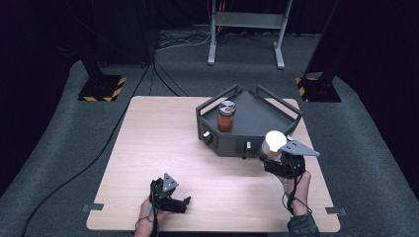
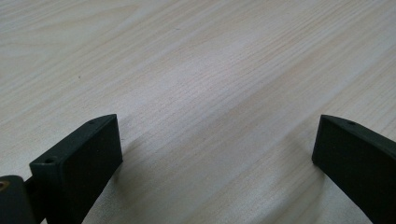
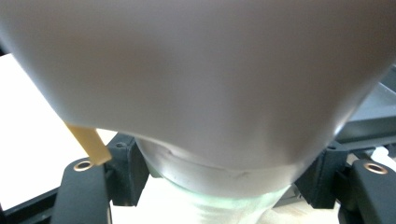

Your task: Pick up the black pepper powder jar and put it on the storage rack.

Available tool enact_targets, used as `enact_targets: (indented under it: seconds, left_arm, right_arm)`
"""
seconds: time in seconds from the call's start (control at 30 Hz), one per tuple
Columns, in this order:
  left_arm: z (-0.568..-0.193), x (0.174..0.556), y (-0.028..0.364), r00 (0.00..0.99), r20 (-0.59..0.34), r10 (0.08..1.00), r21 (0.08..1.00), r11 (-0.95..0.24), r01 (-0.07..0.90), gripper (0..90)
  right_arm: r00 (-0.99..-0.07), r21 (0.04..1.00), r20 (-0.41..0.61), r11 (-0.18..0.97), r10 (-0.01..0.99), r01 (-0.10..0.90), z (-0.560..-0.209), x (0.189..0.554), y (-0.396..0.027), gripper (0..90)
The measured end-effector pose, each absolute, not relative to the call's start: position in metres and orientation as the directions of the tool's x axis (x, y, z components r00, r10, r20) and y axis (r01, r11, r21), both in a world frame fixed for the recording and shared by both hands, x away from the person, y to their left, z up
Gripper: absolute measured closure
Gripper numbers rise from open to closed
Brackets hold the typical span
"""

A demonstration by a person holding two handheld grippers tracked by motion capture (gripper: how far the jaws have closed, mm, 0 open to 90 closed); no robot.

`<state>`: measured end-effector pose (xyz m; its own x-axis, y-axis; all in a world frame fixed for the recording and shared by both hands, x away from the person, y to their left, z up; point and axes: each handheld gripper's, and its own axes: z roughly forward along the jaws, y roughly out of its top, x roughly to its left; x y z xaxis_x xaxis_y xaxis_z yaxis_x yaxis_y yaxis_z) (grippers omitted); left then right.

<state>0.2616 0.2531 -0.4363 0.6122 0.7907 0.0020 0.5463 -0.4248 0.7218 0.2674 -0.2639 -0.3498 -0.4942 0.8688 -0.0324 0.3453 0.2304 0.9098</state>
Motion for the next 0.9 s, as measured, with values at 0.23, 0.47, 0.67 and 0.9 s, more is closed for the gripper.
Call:
enact_targets:
  seconds: [0.23,0.47,0.67,0.9]
  left_arm:
    - [-0.436,0.262,0.253,0.613,0.002,0.790,0.722,-0.425,0.546,1.4]
    - [-0.436,0.262,0.253,0.613,0.002,0.790,0.722,-0.425,0.546,1.4]
    - [-0.436,0.262,0.253,0.613,0.001,0.790,0.722,-0.425,0.546,1.5]
    - [-0.436,0.262,0.253,0.613,0.001,0.790,0.722,-0.424,0.546,1.4]
  right_arm:
    - [-0.502,0.910,-0.032,0.233,0.864,0.343,-0.343,0.273,-0.264,29.6]
    - [-0.513,0.911,-0.040,0.243,0.858,0.334,-0.334,0.279,-0.262,29.6]
    - [-0.518,0.913,-0.033,0.237,0.855,0.333,-0.329,0.283,-0.263,29.6]
    - [-0.525,0.909,-0.038,0.248,0.850,0.336,-0.323,0.291,-0.261,29.6]
